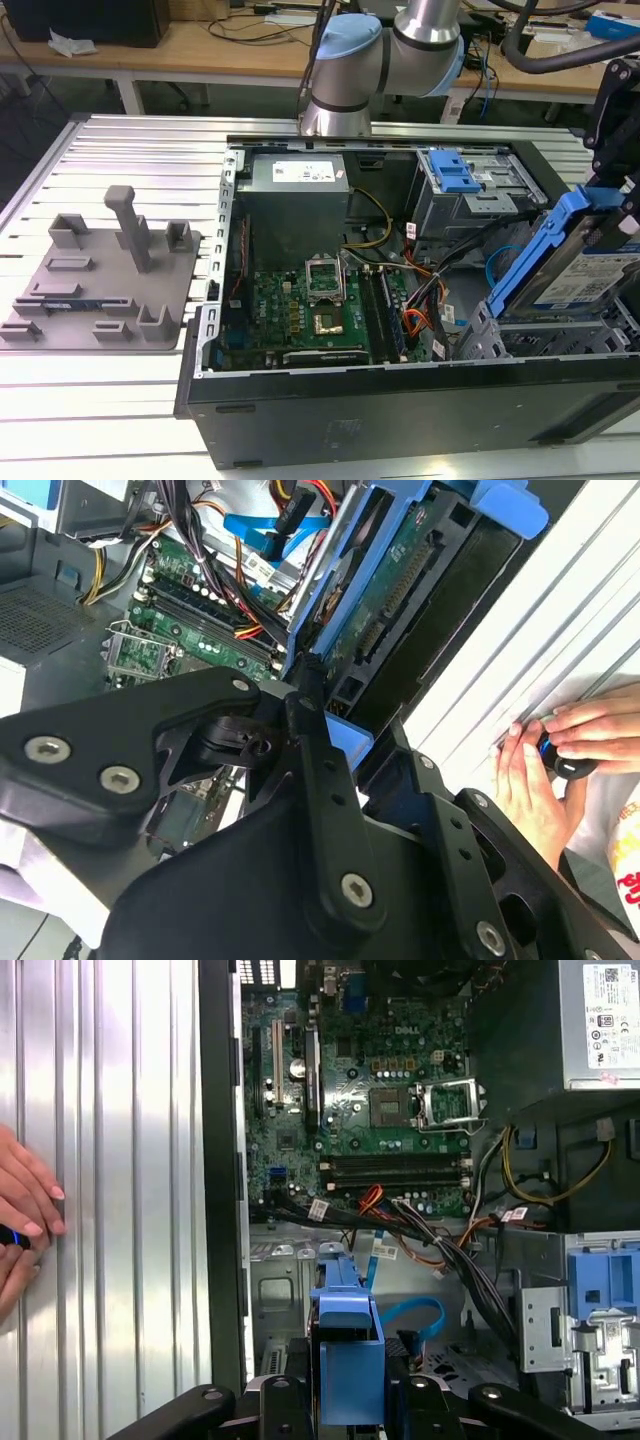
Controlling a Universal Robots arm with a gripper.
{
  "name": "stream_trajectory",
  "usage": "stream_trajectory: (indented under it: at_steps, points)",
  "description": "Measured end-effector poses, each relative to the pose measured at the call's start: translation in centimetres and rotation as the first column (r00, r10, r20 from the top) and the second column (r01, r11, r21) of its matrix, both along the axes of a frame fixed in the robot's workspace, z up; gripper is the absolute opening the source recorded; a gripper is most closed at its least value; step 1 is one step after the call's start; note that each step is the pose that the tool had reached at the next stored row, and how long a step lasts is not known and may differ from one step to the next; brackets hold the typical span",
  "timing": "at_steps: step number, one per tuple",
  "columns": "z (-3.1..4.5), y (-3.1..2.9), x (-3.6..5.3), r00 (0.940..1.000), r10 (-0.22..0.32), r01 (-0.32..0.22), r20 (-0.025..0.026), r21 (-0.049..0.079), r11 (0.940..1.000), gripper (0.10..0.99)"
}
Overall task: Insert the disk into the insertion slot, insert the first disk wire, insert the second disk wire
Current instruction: 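Insert the disk into the insertion slot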
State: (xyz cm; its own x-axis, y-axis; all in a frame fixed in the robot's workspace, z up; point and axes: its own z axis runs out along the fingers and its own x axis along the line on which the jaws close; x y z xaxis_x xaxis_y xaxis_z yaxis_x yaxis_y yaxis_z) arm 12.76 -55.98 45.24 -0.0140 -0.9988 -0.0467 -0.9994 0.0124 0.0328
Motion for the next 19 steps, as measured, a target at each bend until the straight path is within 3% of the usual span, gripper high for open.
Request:
stream_trajectory:
  at_steps: [2,4,8,11,14,19]
  points:
    - [-0.27,0.0,0.02,0.9999,0.0,0.0,-0.0107,0.0,1.0,0.365]
    - [-0.57,0.0,0.04,0.9999,-0.001,0.001,-0.0167,0.0,1.0,0.365]
    - [-1.12,0.0,0.26,0.9998,-0.002,0.002,-0.0214,0.0,1.0,0.365]
    - [-1.86,0.0,0.6,0.9996,-0.002,0.002,-0.0281,0.0,1.0,0.365]
    - [-2.93,0.0,0.74,0.9996,-0.003,0.003,-0.0292,0.0,1.0,0.365]
    - [-4.01,0.0,0.76,0.9996,-0.005,0.005,-0.029,0.0,1.0,0.365]
